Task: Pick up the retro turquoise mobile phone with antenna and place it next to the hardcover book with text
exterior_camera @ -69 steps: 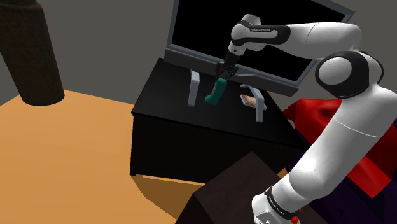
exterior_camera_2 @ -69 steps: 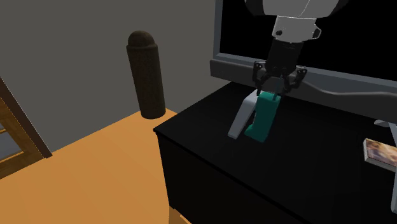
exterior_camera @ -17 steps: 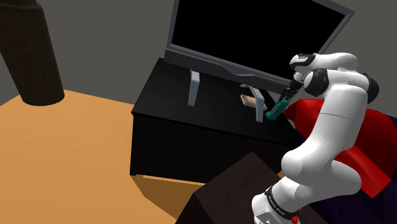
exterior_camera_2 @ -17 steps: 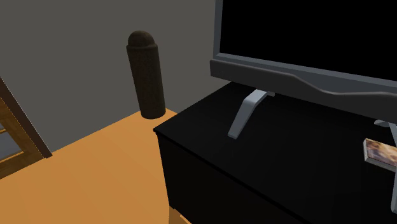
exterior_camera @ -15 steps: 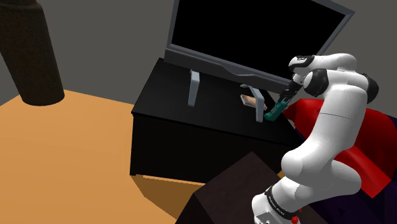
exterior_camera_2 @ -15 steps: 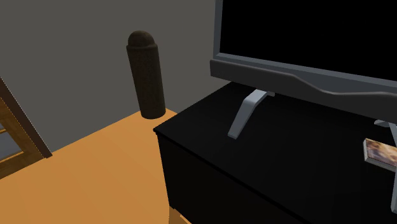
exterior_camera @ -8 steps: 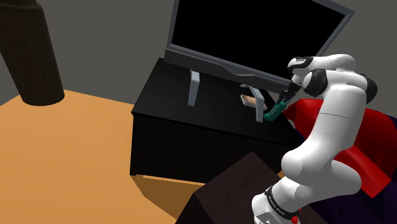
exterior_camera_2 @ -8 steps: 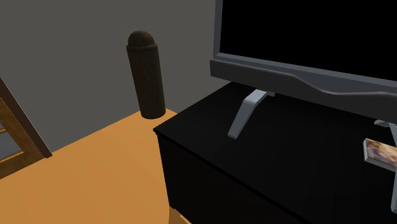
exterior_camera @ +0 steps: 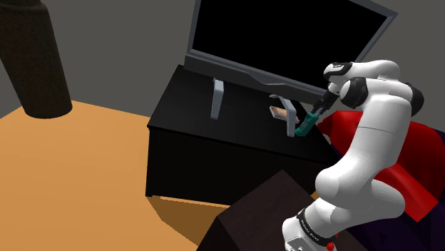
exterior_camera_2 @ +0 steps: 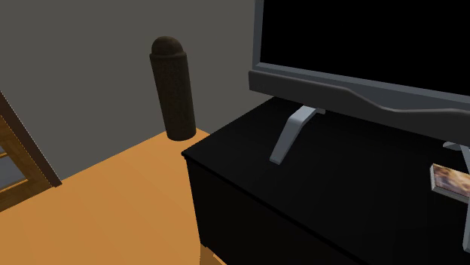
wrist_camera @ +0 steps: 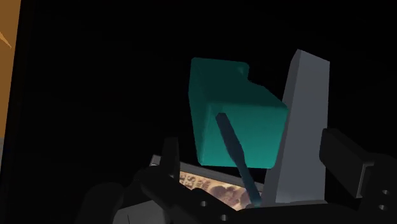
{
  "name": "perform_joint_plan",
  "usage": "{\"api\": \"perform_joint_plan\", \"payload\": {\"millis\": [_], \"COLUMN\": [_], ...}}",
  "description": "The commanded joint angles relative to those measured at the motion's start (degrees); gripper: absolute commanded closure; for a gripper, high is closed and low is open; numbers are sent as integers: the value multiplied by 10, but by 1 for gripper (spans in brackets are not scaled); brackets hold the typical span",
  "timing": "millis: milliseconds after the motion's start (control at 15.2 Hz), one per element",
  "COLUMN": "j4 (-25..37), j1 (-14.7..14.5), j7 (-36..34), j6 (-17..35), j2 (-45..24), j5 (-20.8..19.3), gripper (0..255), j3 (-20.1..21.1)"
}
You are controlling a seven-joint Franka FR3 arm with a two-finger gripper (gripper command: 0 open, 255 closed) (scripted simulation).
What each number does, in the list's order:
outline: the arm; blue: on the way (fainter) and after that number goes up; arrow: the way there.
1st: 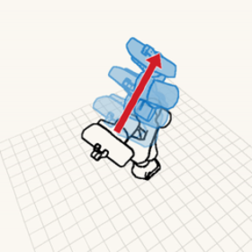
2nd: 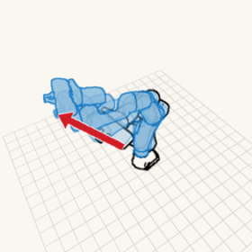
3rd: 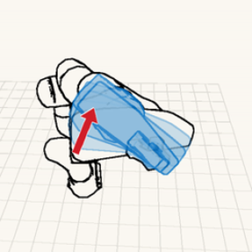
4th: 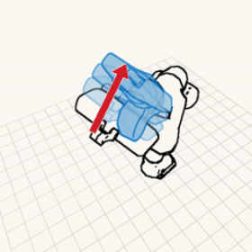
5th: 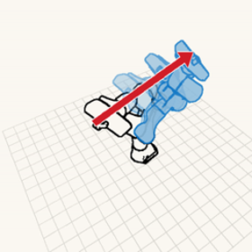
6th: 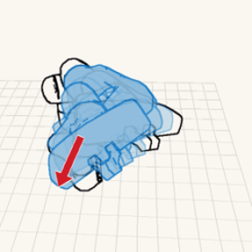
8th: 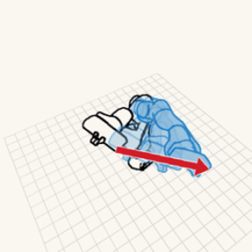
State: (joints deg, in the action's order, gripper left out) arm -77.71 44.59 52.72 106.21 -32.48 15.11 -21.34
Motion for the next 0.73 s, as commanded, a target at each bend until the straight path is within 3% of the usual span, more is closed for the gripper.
{"api": "perform_joint_plan", "payload": {"millis": [0,132,660], "j4": [25,58,58], "j1": [3,8,7], "j7": [-3,-6,-6], "j6": [-28,-62,-62], "j2": [2,3,3], "j5": [-2,-4,-4], "gripper": [0,0,0], "j3": [-1,-2,-2]}}
